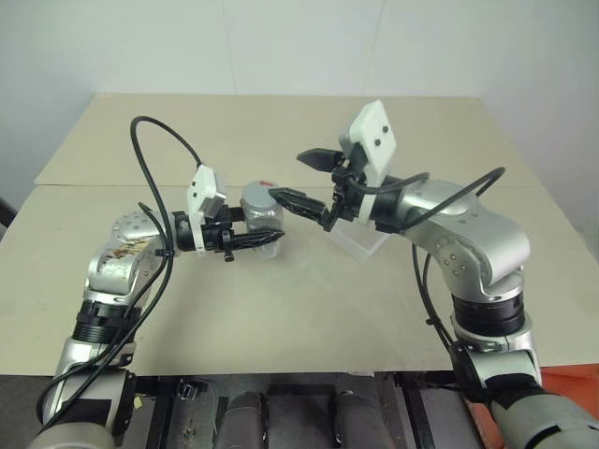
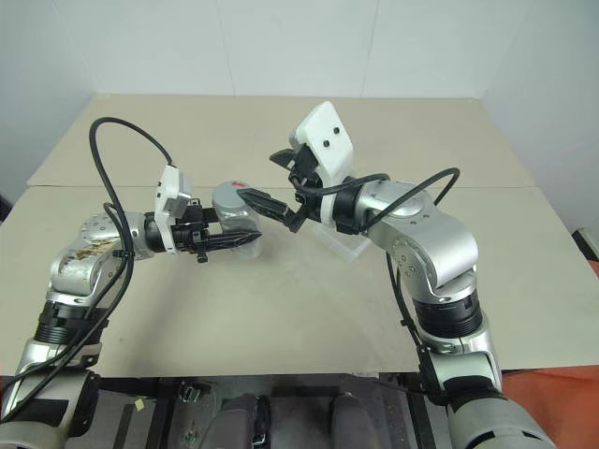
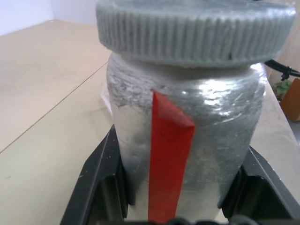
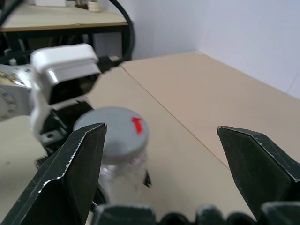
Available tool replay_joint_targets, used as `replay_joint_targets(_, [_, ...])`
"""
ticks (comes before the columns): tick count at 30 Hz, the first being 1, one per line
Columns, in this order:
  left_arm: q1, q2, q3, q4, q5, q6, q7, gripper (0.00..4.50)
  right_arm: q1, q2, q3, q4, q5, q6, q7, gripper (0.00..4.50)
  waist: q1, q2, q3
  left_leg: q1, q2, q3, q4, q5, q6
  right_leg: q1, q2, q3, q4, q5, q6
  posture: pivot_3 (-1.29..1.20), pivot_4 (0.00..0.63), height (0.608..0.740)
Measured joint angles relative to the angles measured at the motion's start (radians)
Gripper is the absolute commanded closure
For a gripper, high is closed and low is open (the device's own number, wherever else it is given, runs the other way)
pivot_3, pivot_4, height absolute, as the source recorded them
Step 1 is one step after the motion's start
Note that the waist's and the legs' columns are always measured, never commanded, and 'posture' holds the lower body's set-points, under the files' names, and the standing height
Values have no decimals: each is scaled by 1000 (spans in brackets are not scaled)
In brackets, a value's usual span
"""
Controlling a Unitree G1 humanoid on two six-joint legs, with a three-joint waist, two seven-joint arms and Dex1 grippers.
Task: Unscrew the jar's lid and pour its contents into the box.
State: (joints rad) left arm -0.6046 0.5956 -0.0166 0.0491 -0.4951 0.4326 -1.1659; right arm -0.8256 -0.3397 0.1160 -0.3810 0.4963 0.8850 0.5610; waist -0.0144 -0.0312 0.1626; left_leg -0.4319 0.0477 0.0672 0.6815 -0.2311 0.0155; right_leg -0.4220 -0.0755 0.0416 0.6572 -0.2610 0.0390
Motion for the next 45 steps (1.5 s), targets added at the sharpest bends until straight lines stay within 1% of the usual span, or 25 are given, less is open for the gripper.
replay_joint_targets(7, [-29, -17, -2, 0, 0, -1, -4, 2498, 0, 40, 51, 2, -4, 3, -22, 37, 0, 0, 0, 0, 0, 0, 0, 0, 0, 0, 0, 0, 0, 0, 0, 0, 150, 740])
replay_joint_targets(18, [-38, -20, -5, 6, 3, -4, -17, 2498, -16, 55, 64, 35, -23, 3, -46, 37, 0, 0, 0, 0, 0, 0, 0, 0, 0, 0, 0, 0, 0, 0, 0, 0, 150, 740])
replay_joint_targets(45, [-26, 7, -2, 8, 18, -11, -38, 2498, 21, -31, 60, -2, -3, 3, 9, 37, 0, 0, 0, 0, 0, 0, 0, 0, 0, 0, 0, 0, 0, 0, 0, 0, 150, 740])
